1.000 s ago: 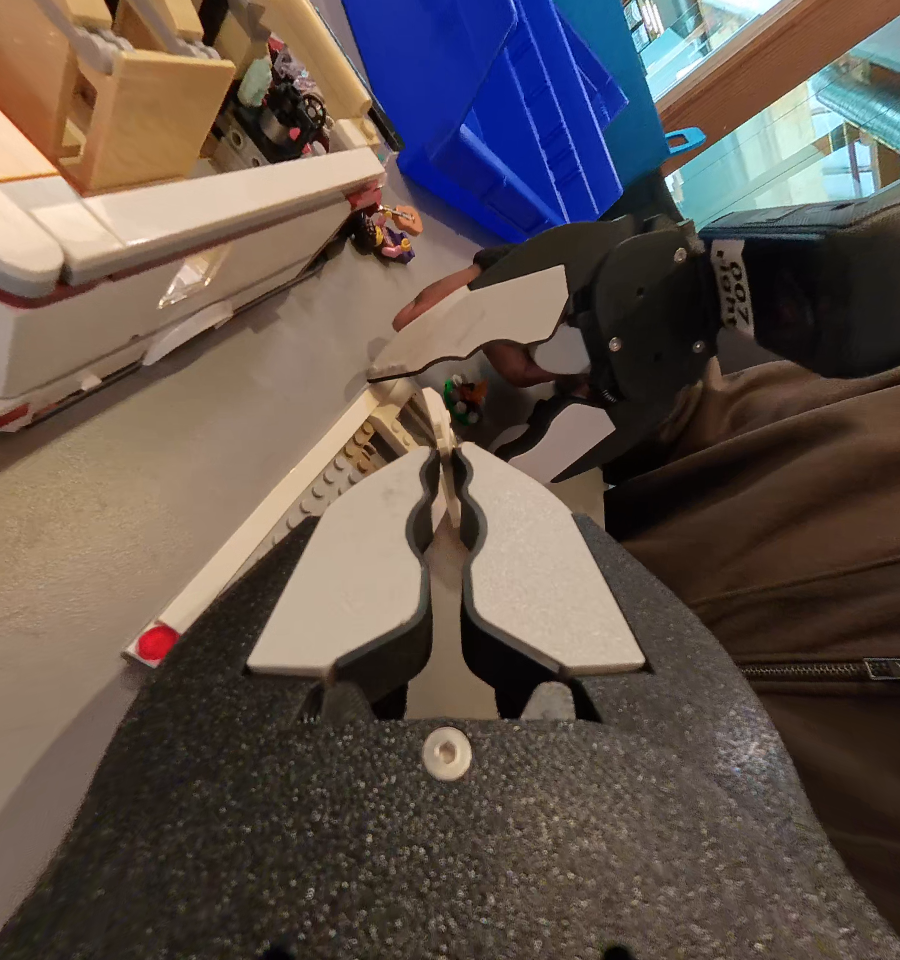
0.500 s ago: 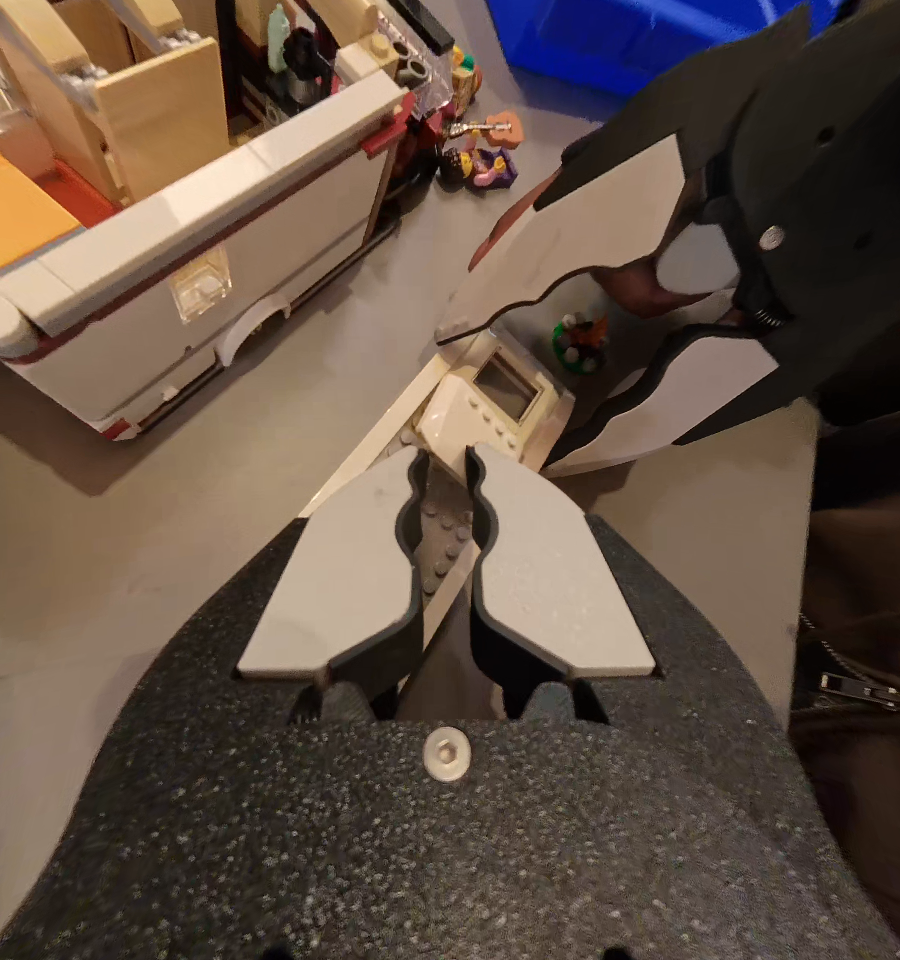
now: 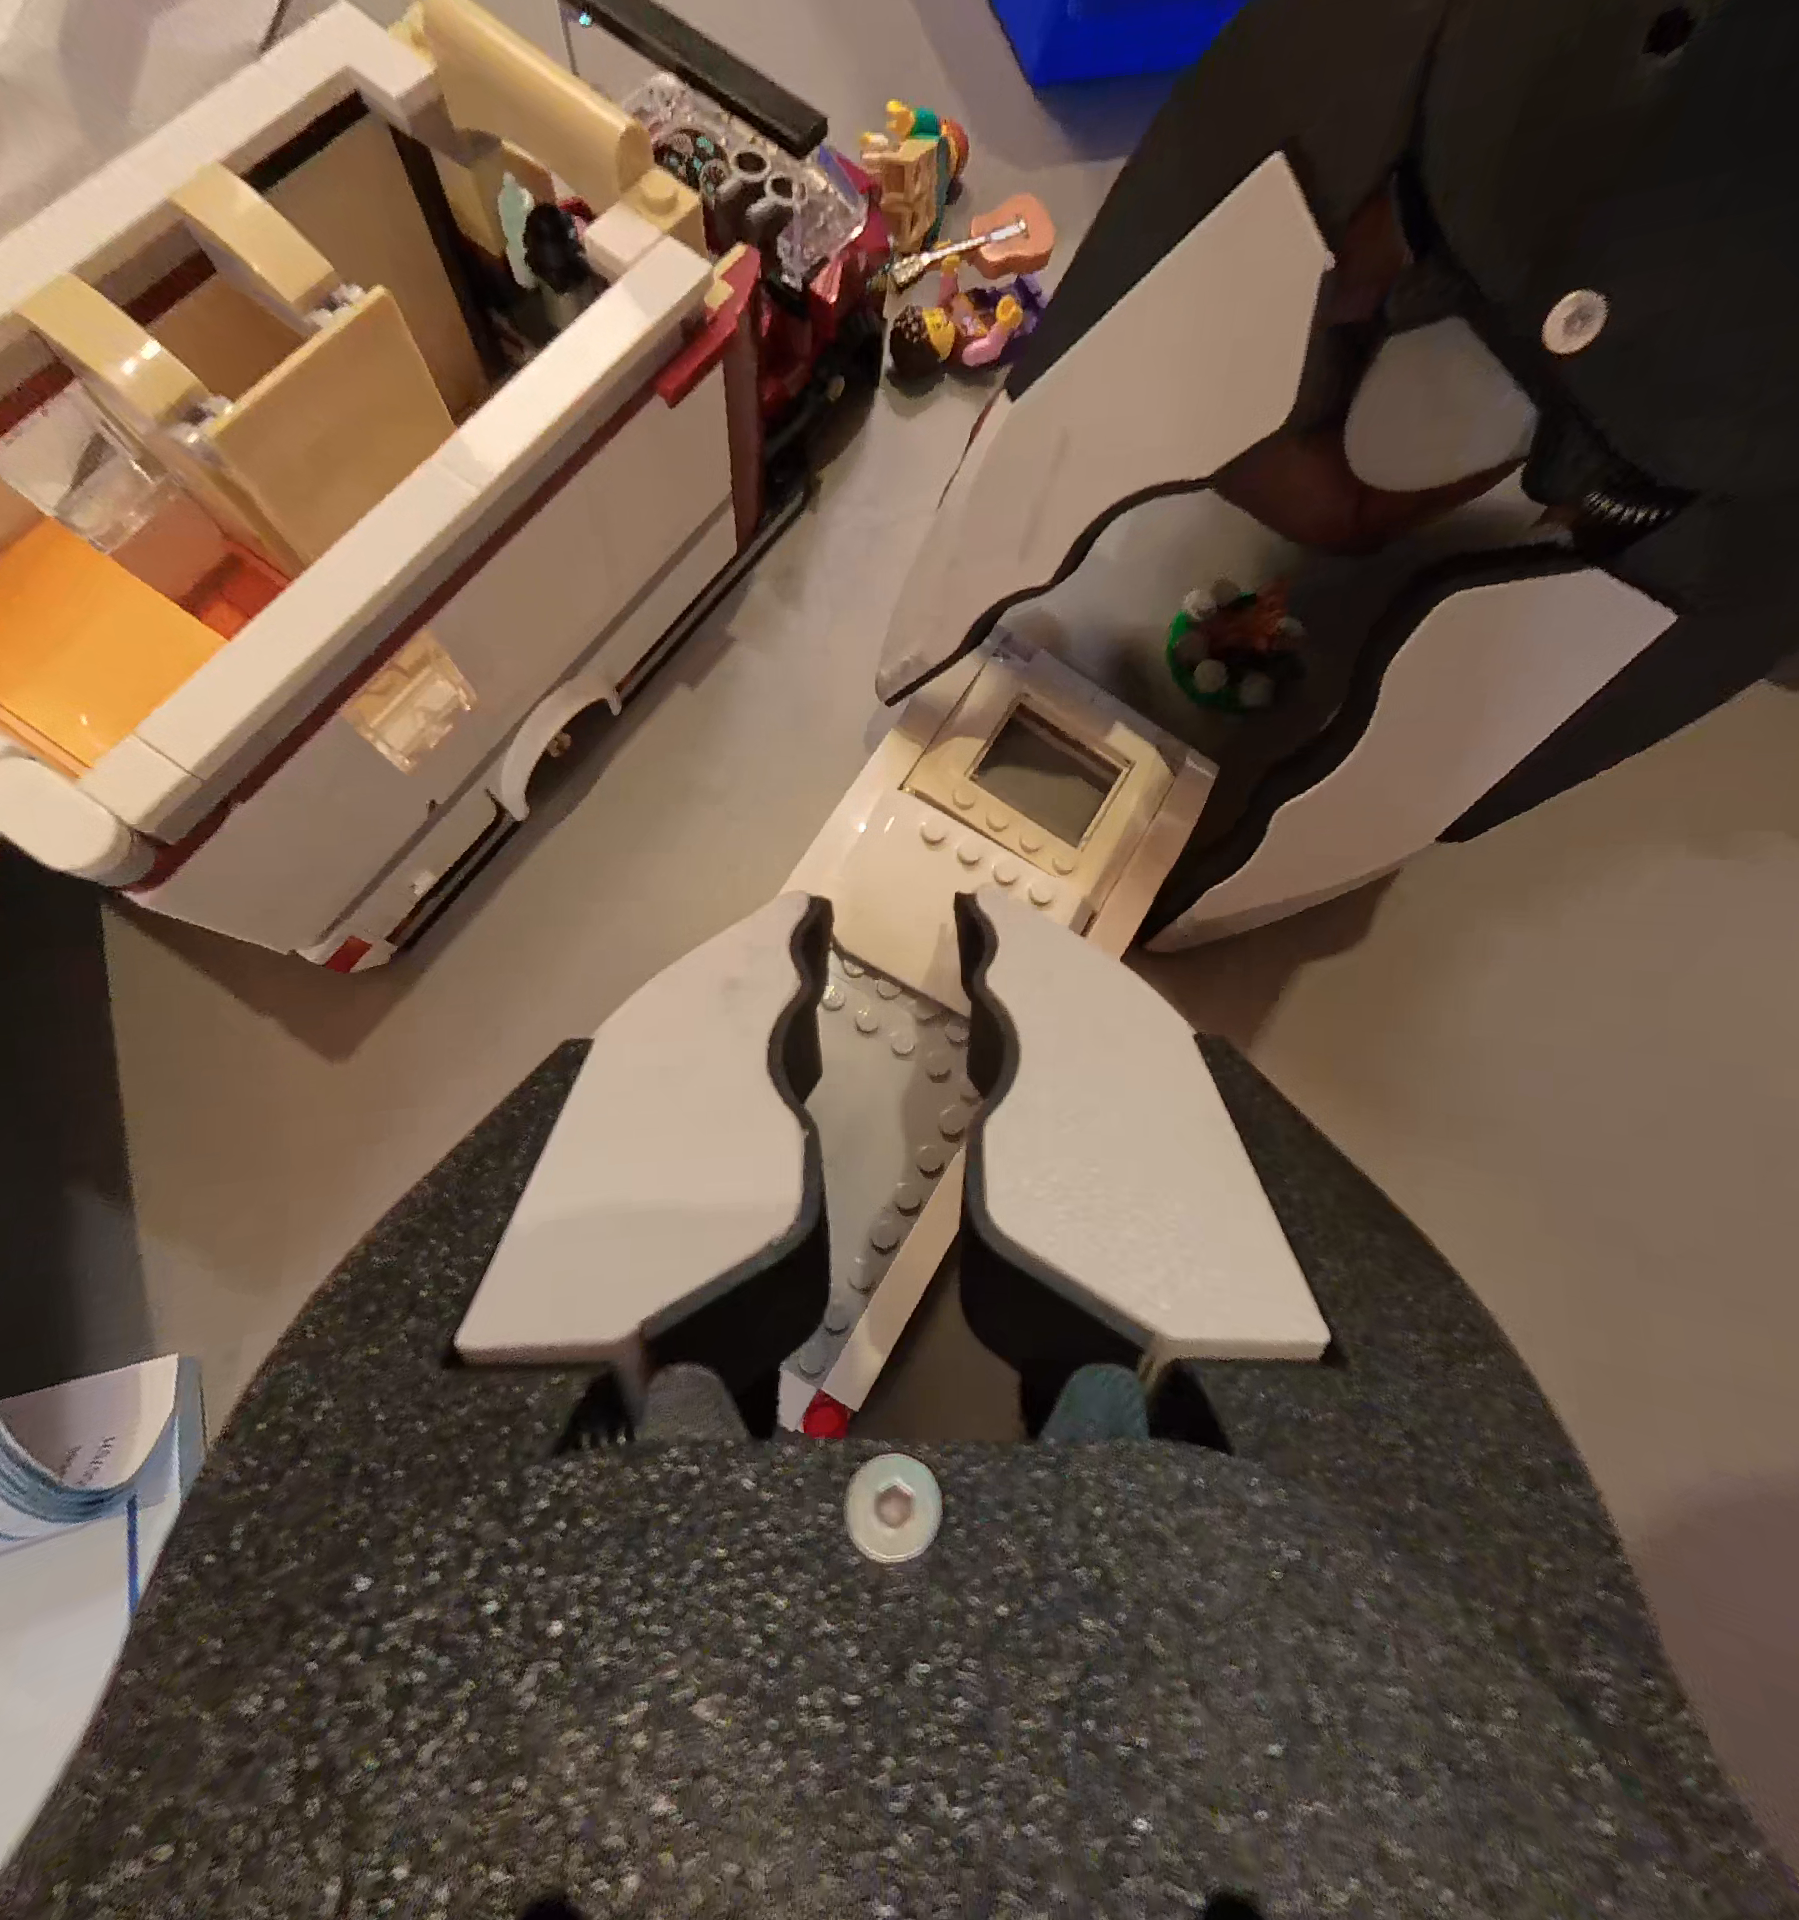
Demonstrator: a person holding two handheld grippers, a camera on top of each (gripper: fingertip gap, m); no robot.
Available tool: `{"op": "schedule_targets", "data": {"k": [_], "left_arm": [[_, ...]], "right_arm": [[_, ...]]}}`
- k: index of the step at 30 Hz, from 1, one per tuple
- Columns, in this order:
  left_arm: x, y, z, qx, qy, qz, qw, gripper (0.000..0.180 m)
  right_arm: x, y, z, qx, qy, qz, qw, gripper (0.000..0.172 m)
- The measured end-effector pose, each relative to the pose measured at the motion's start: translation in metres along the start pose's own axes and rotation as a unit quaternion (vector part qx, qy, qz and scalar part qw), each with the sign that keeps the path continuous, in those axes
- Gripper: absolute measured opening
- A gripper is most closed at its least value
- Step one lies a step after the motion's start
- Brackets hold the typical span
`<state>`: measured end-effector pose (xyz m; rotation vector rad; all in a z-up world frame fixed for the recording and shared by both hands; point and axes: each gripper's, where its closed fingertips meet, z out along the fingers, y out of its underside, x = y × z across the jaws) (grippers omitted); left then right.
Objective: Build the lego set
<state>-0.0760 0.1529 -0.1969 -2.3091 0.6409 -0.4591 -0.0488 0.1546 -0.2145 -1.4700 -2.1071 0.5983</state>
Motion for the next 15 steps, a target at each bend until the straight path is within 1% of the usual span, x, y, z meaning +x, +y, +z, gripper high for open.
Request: {"op": "schedule_targets", "data": {"k": [4, 10, 15], "left_arm": [[0.004, -0.001, 0.005, 0.007, 0.008, 0.034, 0.999, 0.024], [0.012, 0.001, 0.010, -0.002, 0.041, 0.044, 0.998, 0.024], [0.009, -0.005, 0.005, 0.014, 0.028, 0.045, 0.999, 0.025]], "right_arm": [[0.000, -0.001, 0.000, 0.006, -0.015, 0.008, 1.000, 0.073], [-0.002, 0.000, 0.005, -0.005, -0.039, 0.018, 0.999, 0.072], [-0.002, -0.001, 0.005, -0.006, -0.038, 0.012, 0.999, 0.070]]}}
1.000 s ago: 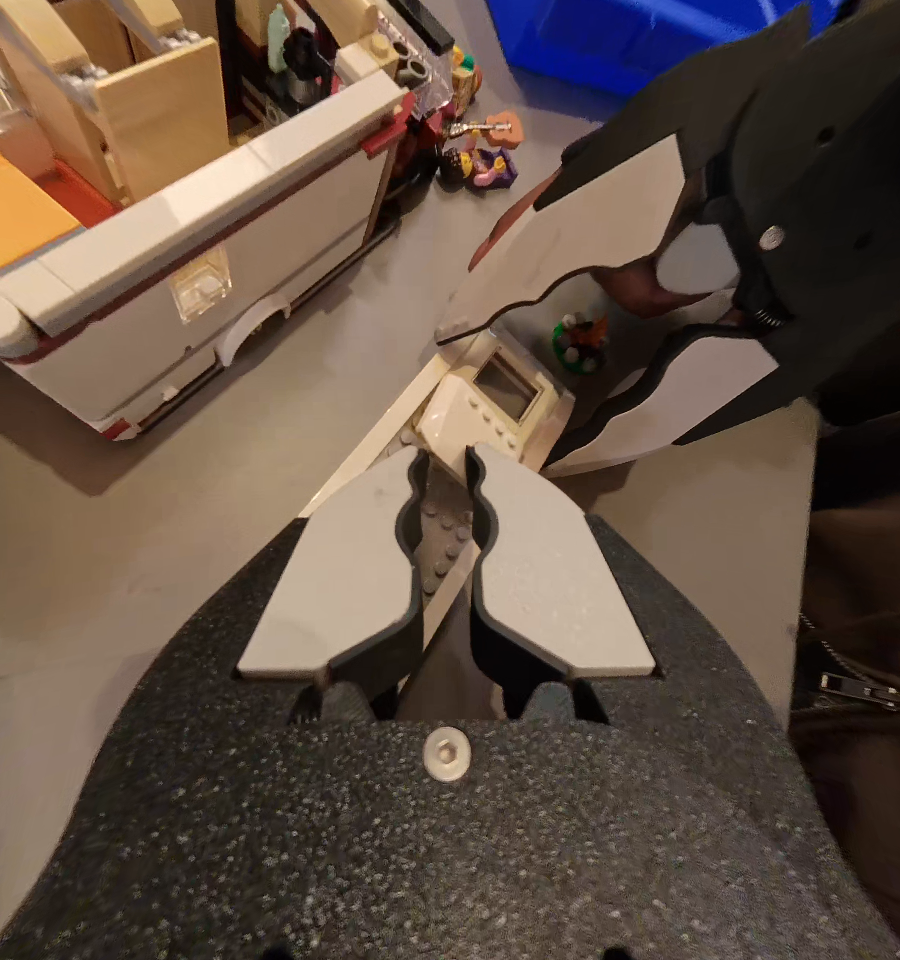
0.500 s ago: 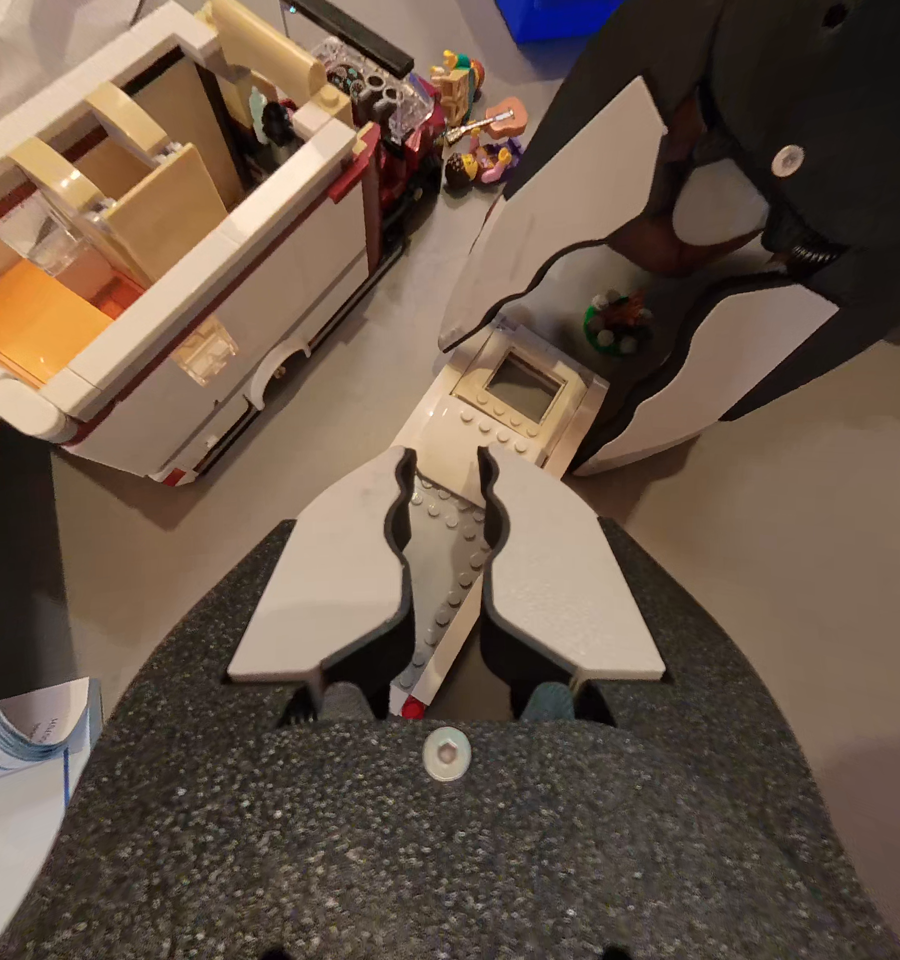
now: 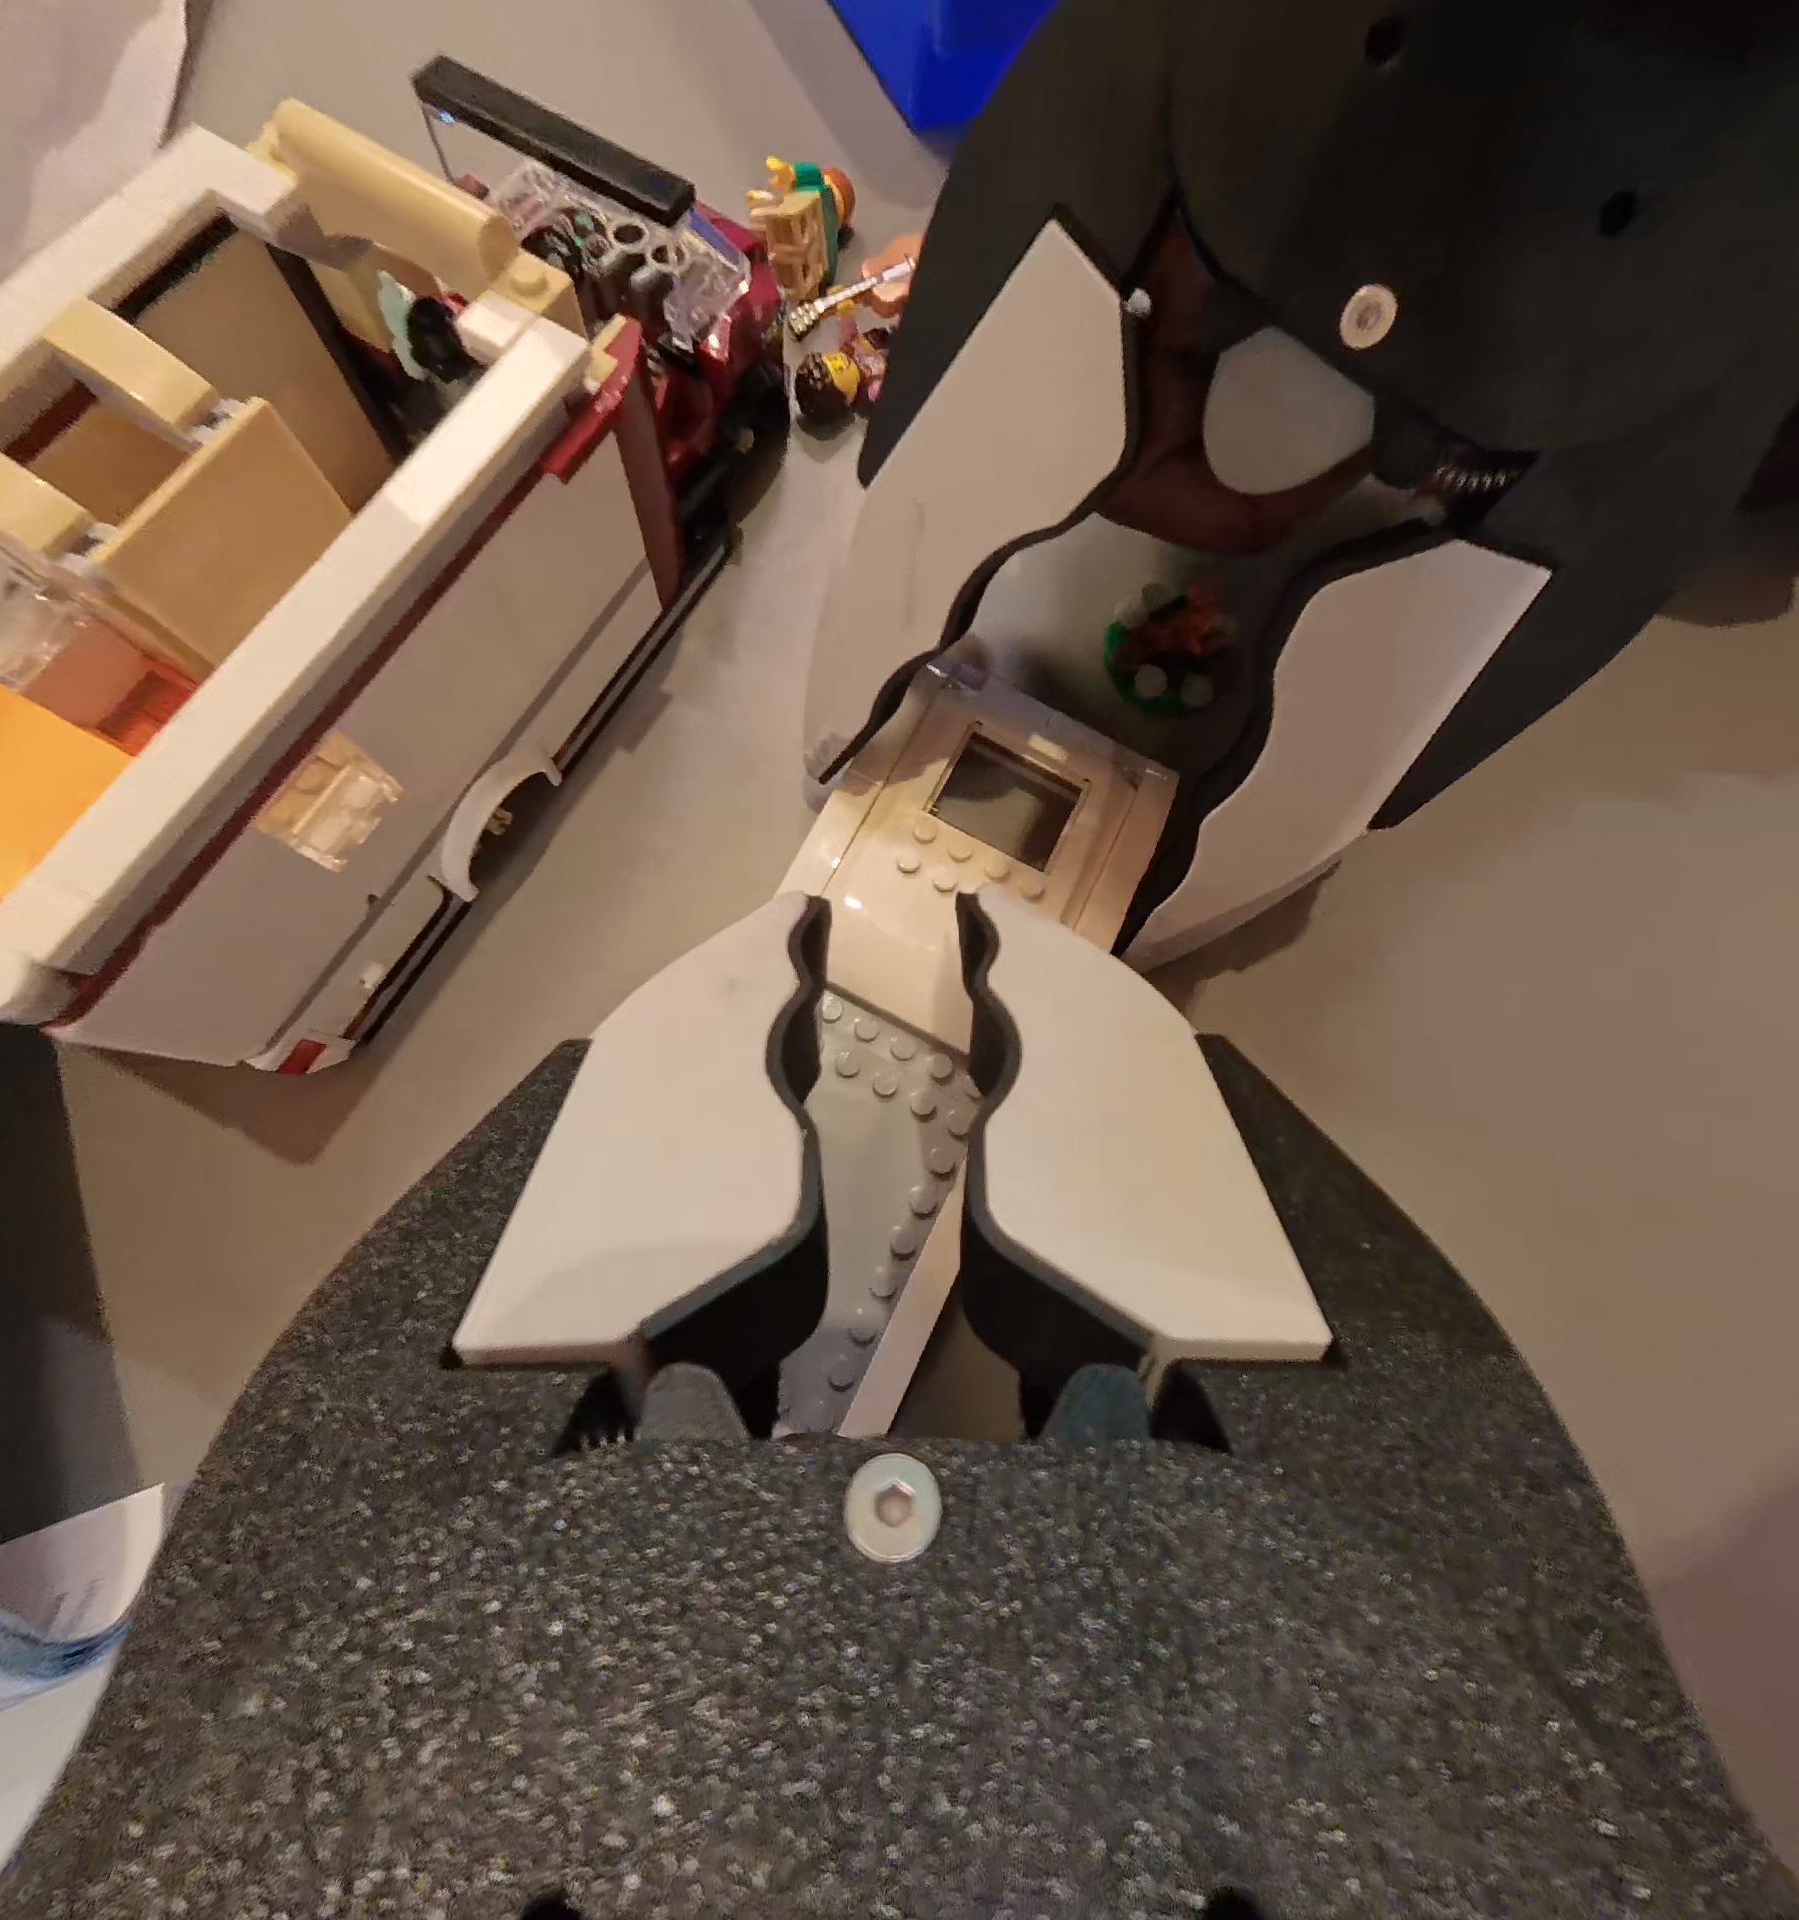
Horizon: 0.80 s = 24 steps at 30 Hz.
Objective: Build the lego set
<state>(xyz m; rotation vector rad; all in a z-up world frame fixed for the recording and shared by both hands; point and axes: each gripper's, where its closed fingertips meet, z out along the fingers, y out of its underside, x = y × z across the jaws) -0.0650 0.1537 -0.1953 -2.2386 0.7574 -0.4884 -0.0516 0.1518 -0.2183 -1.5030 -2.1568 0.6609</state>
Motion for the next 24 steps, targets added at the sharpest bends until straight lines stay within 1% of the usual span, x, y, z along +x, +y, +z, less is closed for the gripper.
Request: {"op": "schedule_targets", "data": {"k": [4, 7, 9, 13, 15, 18, 20, 24], "left_arm": [[-0.008, -0.002, -0.015, 0.023, -0.010, -0.001, 1.000, 0.032], [-0.013, 0.004, -0.024, 0.019, -0.008, 0.007, 1.000, 0.041], [-0.014, 0.007, -0.027, 0.014, -0.009, 0.026, 1.000, 0.049], [-0.013, 0.011, -0.029, 0.009, -0.041, 0.104, 0.994, 0.057], [-0.008, 0.013, -0.025, 0.004, -0.058, 0.161, 0.985, 0.061], [-0.005, 0.021, -0.015, -0.026, -0.094, 0.235, 0.967, 0.065], [-0.006, 0.021, -0.009, -0.033, -0.124, 0.266, 0.956, 0.066], [-0.008, 0.012, -0.005, -0.011, -0.169, 0.304, 0.938, 0.064]], "right_arm": [[0.003, 0.000, -0.002, 0.006, 0.018, -0.014, 1.000, 0.069], [0.005, -0.003, -0.006, 0.018, 0.023, -0.012, 0.999, 0.069], [0.007, -0.005, -0.009, 0.028, 0.022, -0.003, 0.999, 0.069], [0.010, -0.004, -0.010, 0.033, 0.018, 0.025, 0.999, 0.069], [0.012, -0.003, -0.010, 0.031, 0.017, 0.041, 0.999, 0.069], [0.013, -0.002, -0.009, 0.030, 0.018, 0.061, 0.998, 0.069], [0.013, -0.003, -0.009, 0.033, 0.016, 0.075, 0.997, 0.069], [0.011, -0.007, -0.010, 0.047, 0.005, 0.103, 0.994, 0.069]]}}
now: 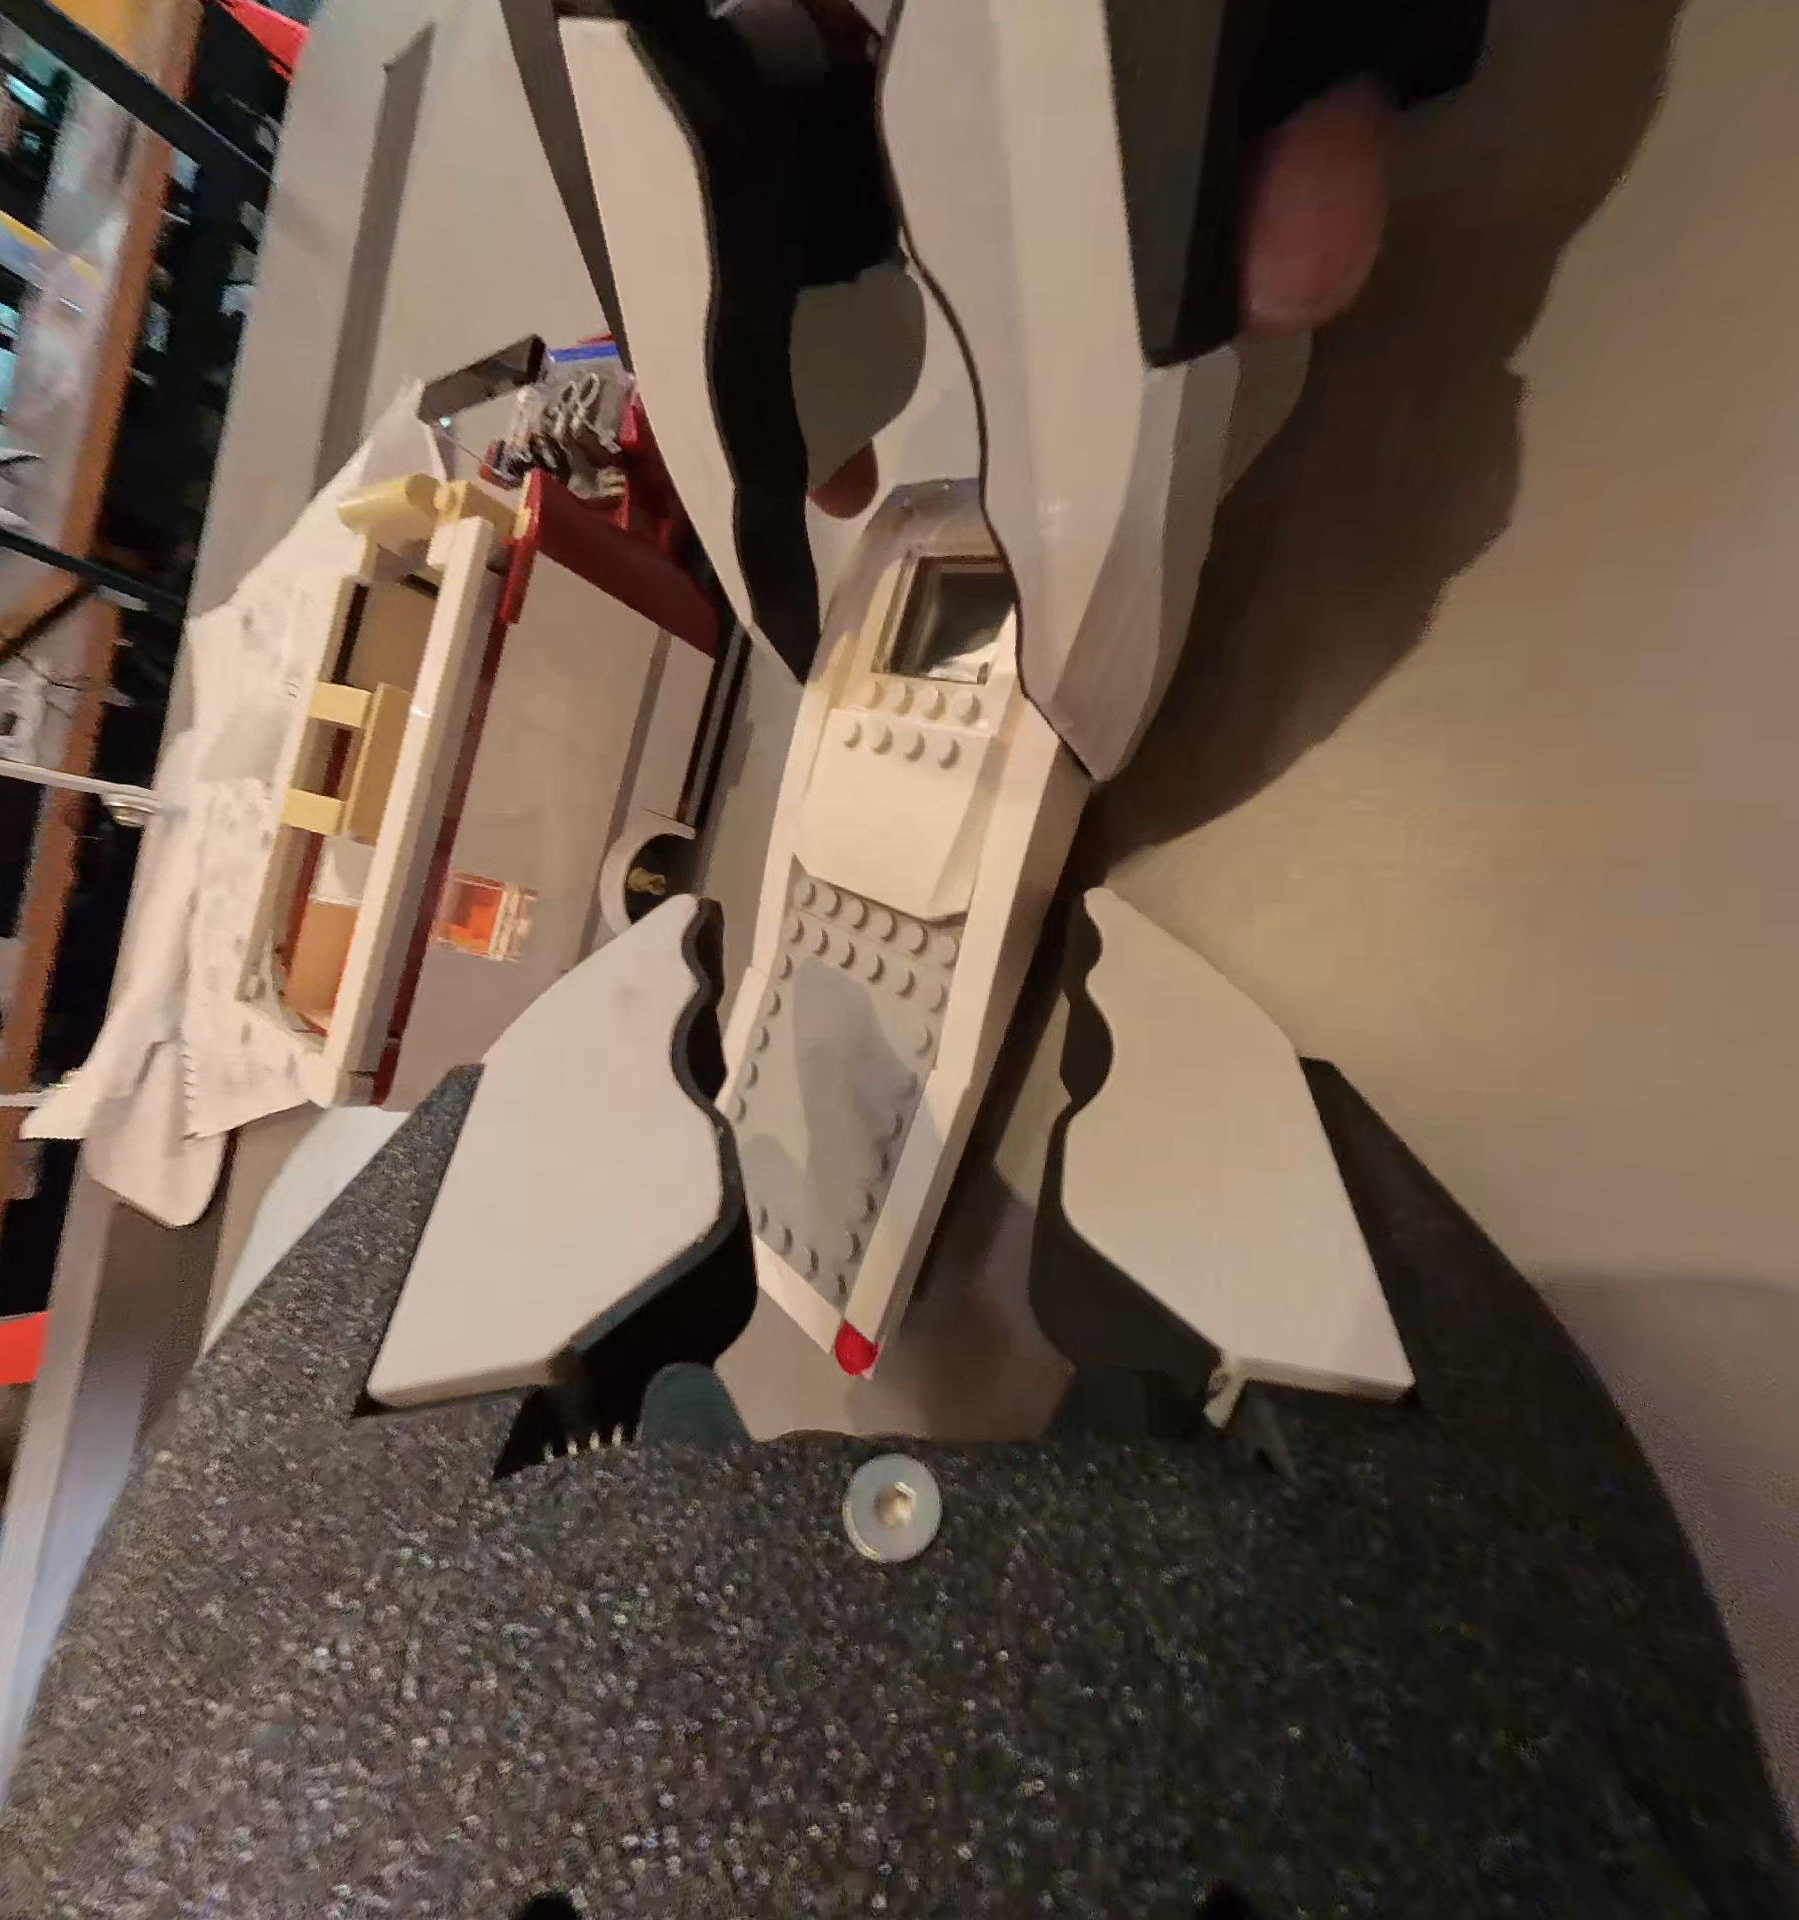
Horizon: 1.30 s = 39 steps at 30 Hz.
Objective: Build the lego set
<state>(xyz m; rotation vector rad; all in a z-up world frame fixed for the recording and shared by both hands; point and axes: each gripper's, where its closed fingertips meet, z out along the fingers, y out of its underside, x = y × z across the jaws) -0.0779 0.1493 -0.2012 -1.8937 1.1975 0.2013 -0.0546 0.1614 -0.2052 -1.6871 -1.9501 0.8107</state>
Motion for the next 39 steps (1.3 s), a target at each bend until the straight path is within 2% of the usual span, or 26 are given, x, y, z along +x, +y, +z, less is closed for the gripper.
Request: {"op": "schedule_targets", "data": {"k": [4, 11, 18, 20, 22, 23, 31, 33, 39], "left_arm": [[-0.006, -0.005, 0.000, 0.011, -0.050, 0.035, 0.998, 0.064], [-0.008, -0.011, -0.003, 0.043, -0.119, 0.091, 0.988, 0.049], [-0.008, -0.017, 0.000, 0.035, -0.174, 0.175, 0.968, 0.041], [-0.007, -0.019, -0.001, 0.040, -0.187, 0.196, 0.962, 0.032], [-0.006, -0.021, 0.000, 0.040, -0.195, 0.212, 0.957, 0.019], [-0.006, -0.021, 0.000, 0.040, -0.200, 0.218, 0.954, 0.018], [-0.004, -0.021, 0.001, 0.038, -0.194, 0.231, 0.953, 0.016], [-0.004, -0.021, 0.001, 0.037, -0.190, 0.234, 0.953, 0.016], [-0.005, -0.023, -0.001, 0.039, -0.203, 0.253, 0.945, 0.016]], "right_arm": [[-0.001, -0.003, -0.001, 0.014, -0.004, 0.019, 1.000, 0.069], [0.003, -0.007, -0.005, 0.034, -0.004, 0.043, 0.998, 0.069], [-0.002, -0.011, -0.005, 0.049, -0.031, 0.079, 0.995, 0.069], [-0.003, -0.014, -0.006, 0.057, -0.032, 0.081, 0.995, 0.069], [-0.003, -0.018, -0.009, 0.068, -0.034, 0.081, 0.994, 0.069], [-0.003, -0.018, -0.009, 0.069, -0.033, 0.080, 0.994, 0.069], [-0.006, -0.017, -0.008, 0.069, -0.044, 0.081, 0.993, 0.066], [-0.010, -0.017, -0.008, 0.069, -0.052, 0.079, 0.993, 0.057], [-0.008, -0.018, -0.010, 0.069, -0.050, 0.082, 0.993, 0.060]]}}
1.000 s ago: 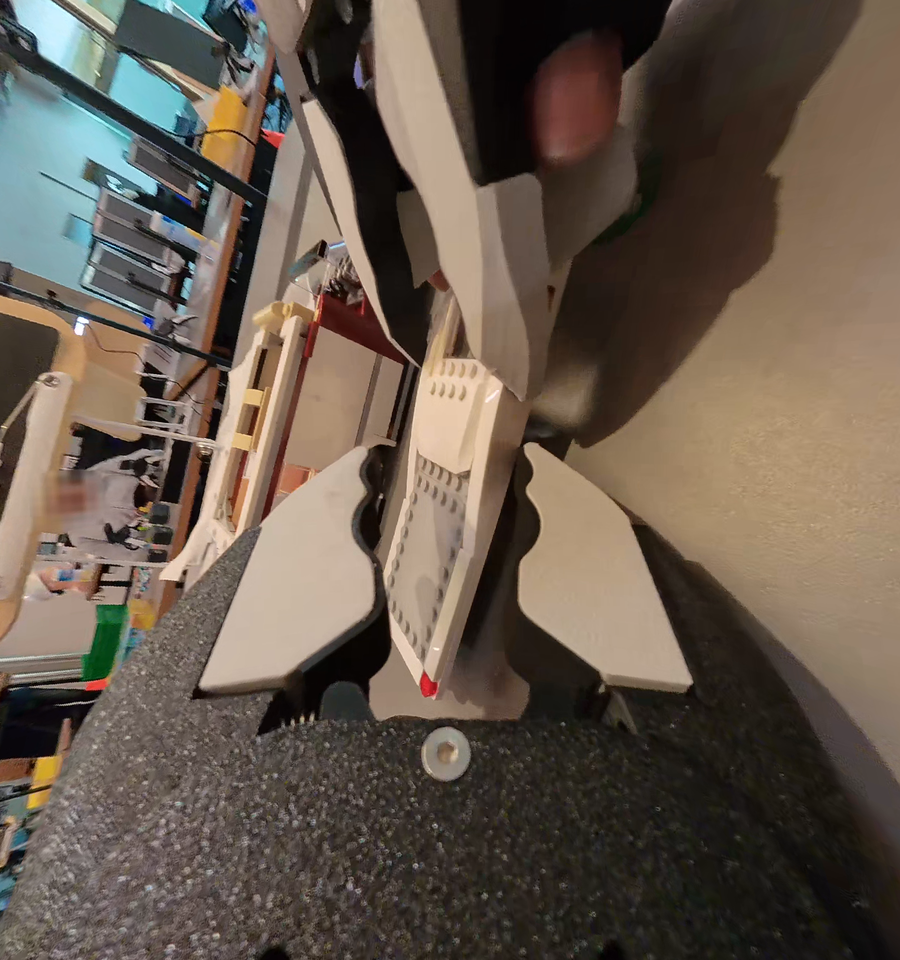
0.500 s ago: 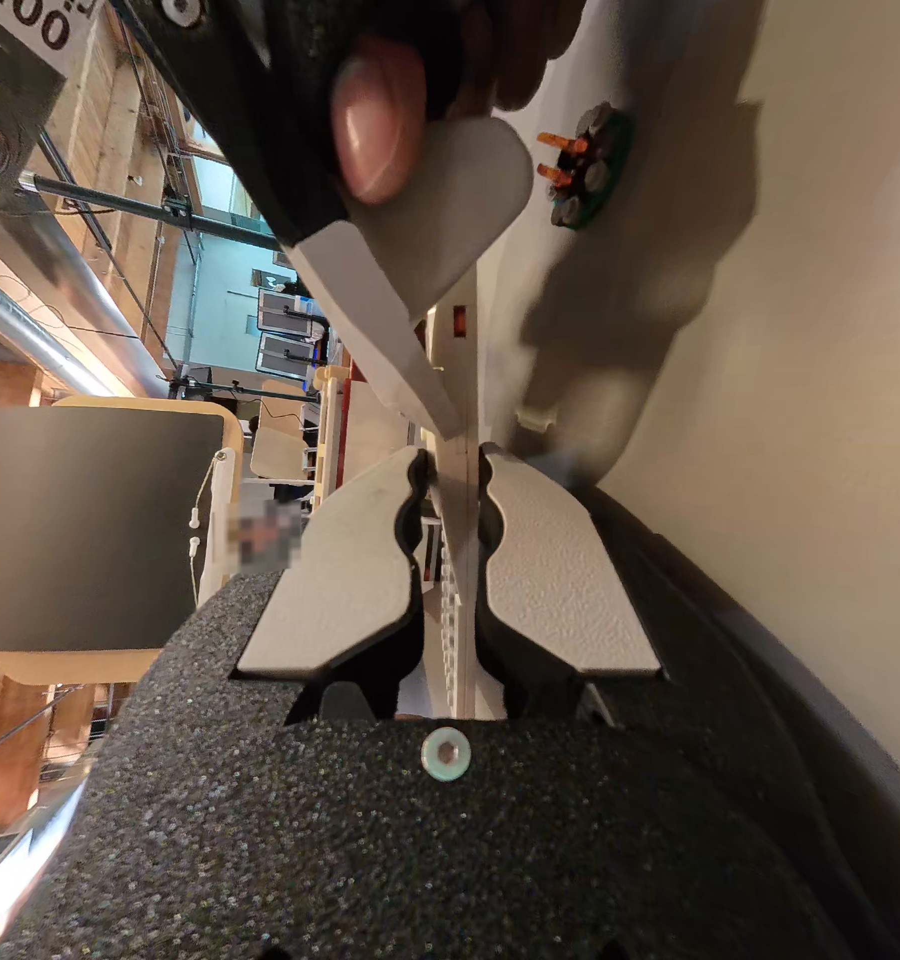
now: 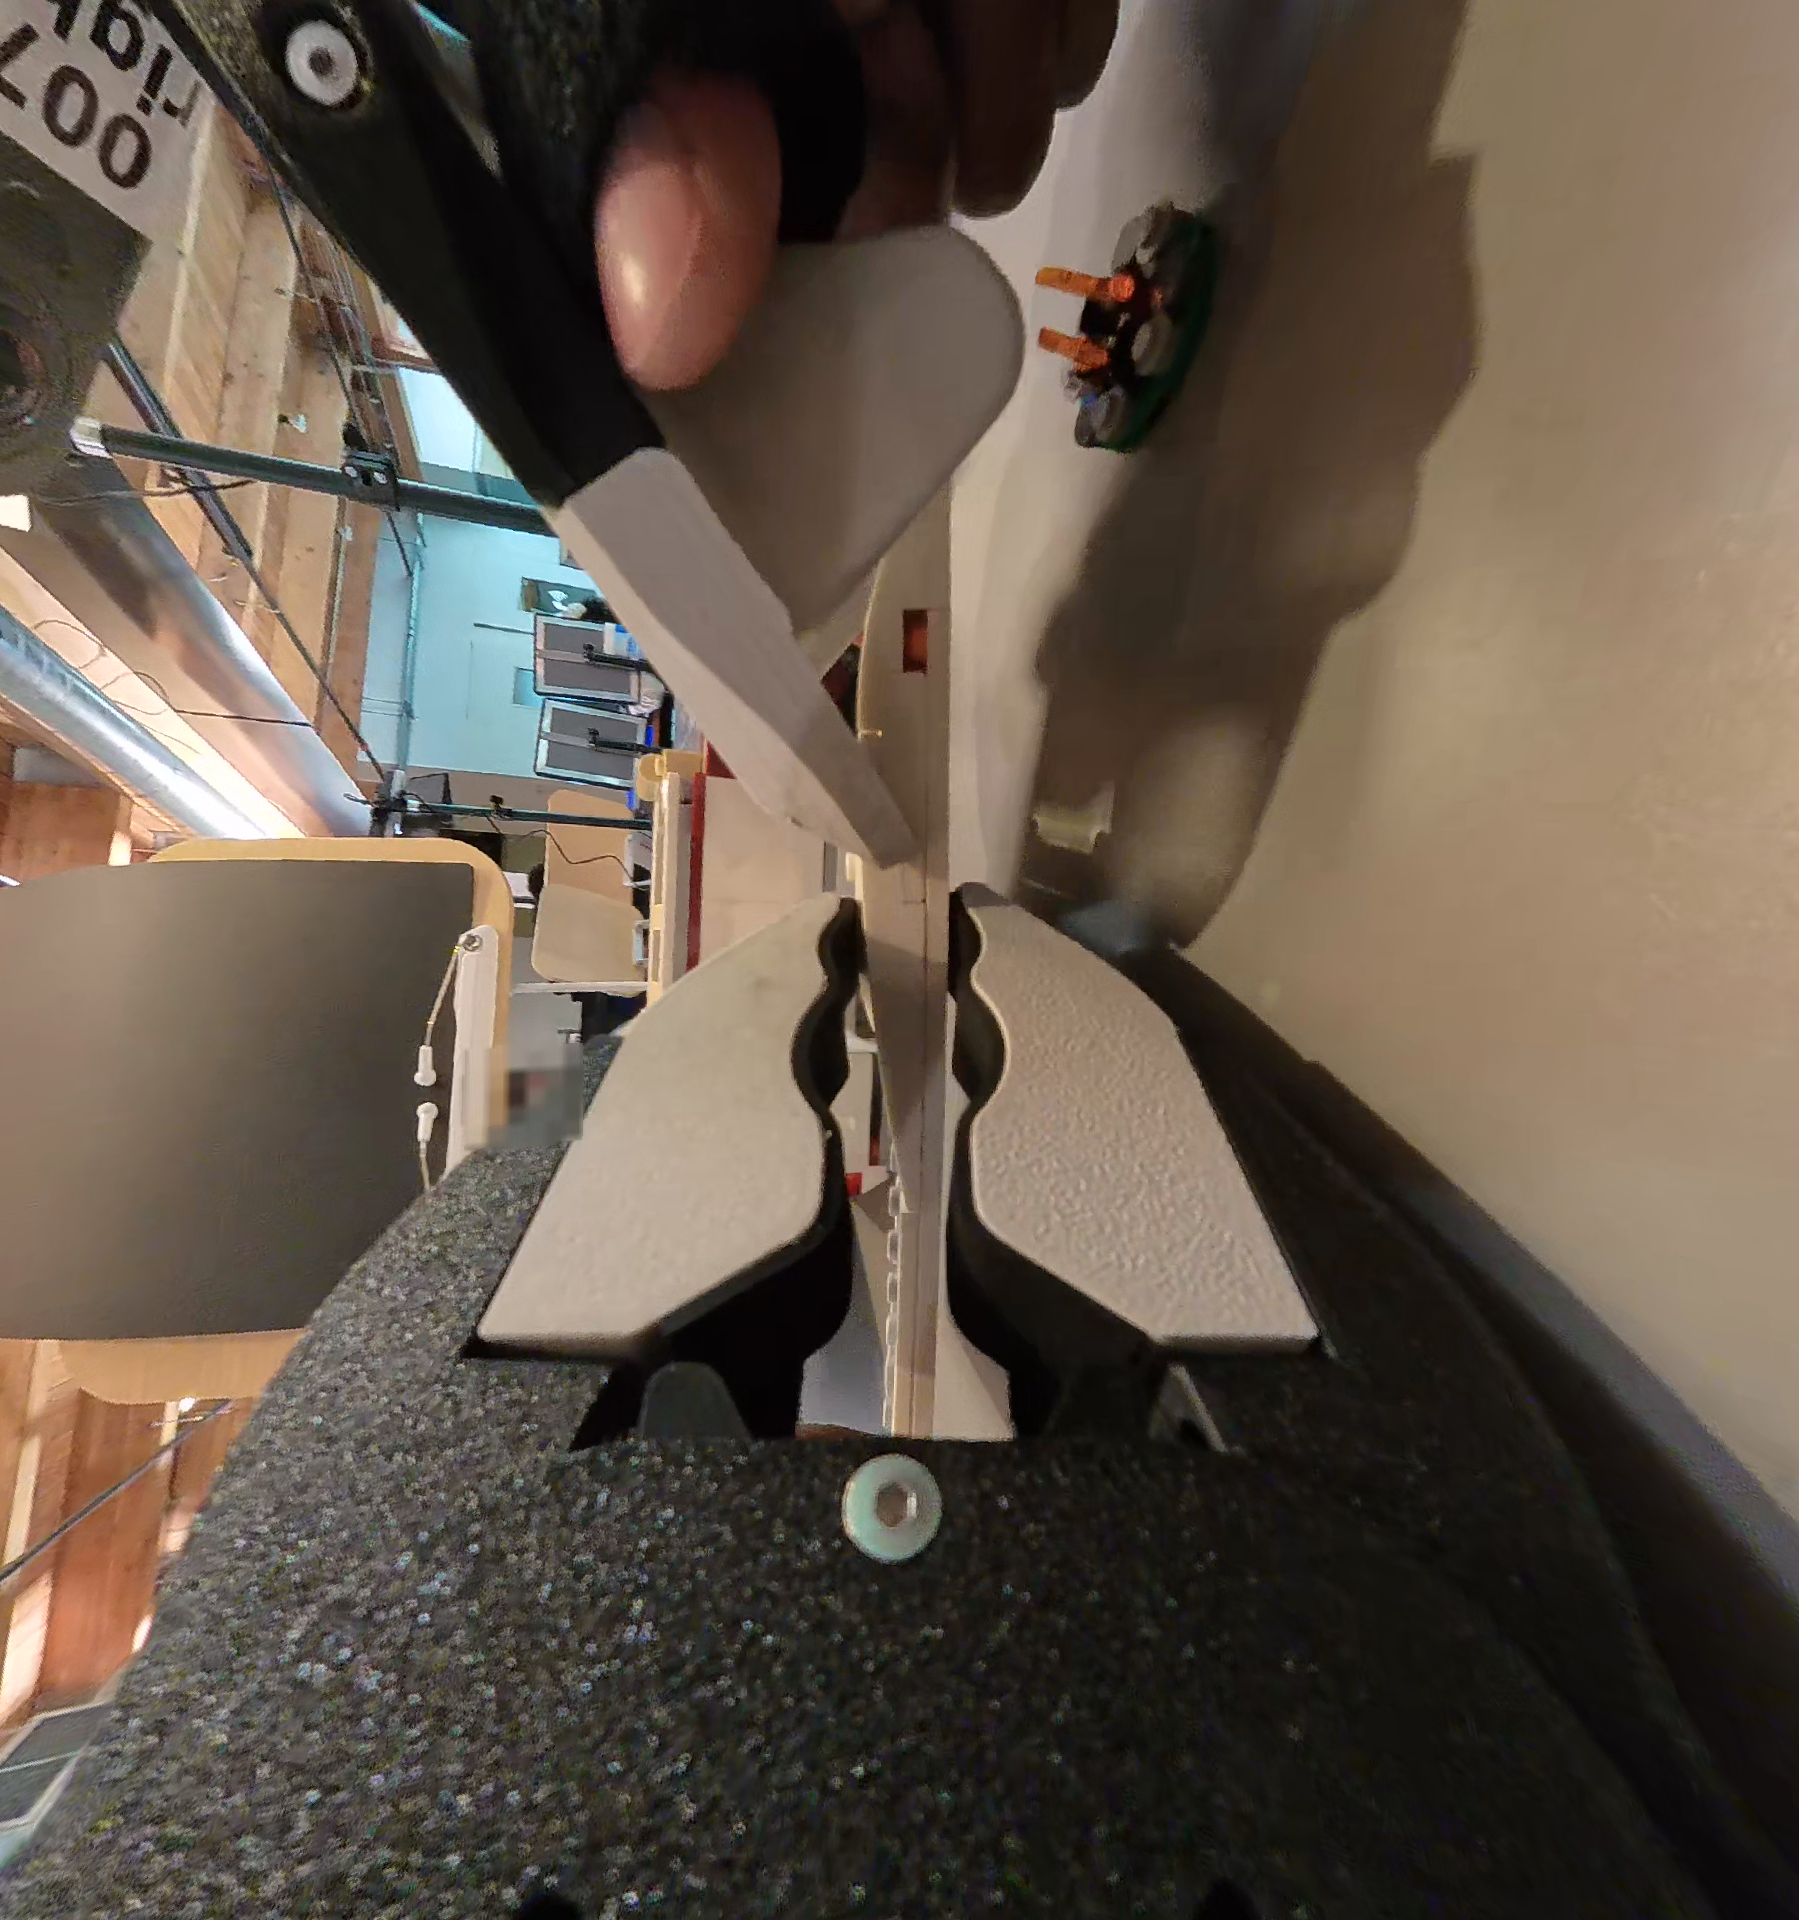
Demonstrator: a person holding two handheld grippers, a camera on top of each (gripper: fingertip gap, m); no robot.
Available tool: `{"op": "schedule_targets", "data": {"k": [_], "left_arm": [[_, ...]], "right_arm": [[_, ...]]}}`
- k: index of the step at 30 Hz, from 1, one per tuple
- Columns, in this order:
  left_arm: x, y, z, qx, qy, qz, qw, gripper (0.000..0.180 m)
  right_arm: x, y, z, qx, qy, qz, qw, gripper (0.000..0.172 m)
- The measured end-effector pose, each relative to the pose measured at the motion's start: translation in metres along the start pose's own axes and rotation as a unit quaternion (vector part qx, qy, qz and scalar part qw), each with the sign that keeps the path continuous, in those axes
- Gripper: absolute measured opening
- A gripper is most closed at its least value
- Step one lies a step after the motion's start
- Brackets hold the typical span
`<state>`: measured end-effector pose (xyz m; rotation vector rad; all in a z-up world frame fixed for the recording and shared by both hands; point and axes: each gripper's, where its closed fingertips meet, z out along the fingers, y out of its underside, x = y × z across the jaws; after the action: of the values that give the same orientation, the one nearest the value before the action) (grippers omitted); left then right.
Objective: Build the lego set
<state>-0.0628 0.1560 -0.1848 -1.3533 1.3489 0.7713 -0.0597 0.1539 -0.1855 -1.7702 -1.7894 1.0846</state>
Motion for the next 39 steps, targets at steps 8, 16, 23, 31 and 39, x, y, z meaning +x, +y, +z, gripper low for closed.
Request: {"op": "schedule_targets", "data": {"k": [8, 16, 23, 31, 39], "left_arm": [[-0.006, -0.006, -0.012, 0.043, -0.033, 0.061, 0.997, 0.016], [-0.010, -0.023, -0.034, 0.108, -0.098, 0.186, 0.972, 0.016], [-0.010, -0.042, -0.059, 0.167, -0.148, 0.269, 0.937, 0.016], [-0.015, -0.050, -0.073, 0.192, -0.174, 0.303, 0.917, 0.016], [-0.024, -0.042, -0.072, 0.174, -0.181, 0.285, 0.925, 0.021]], "right_arm": [[0.000, -0.004, -0.015, 0.018, -0.042, 0.027, 0.999, 0.056], [-0.024, -0.011, -0.026, 0.044, -0.194, 0.107, 0.974, 0.053], [-0.050, -0.015, -0.026, 0.037, -0.274, 0.128, 0.953, 0.041], [-0.074, -0.014, -0.023, 0.026, -0.328, 0.132, 0.935, 0.025], [-0.072, -0.025, -0.028, 0.062, -0.315, 0.126, 0.938, 0.019]]}}
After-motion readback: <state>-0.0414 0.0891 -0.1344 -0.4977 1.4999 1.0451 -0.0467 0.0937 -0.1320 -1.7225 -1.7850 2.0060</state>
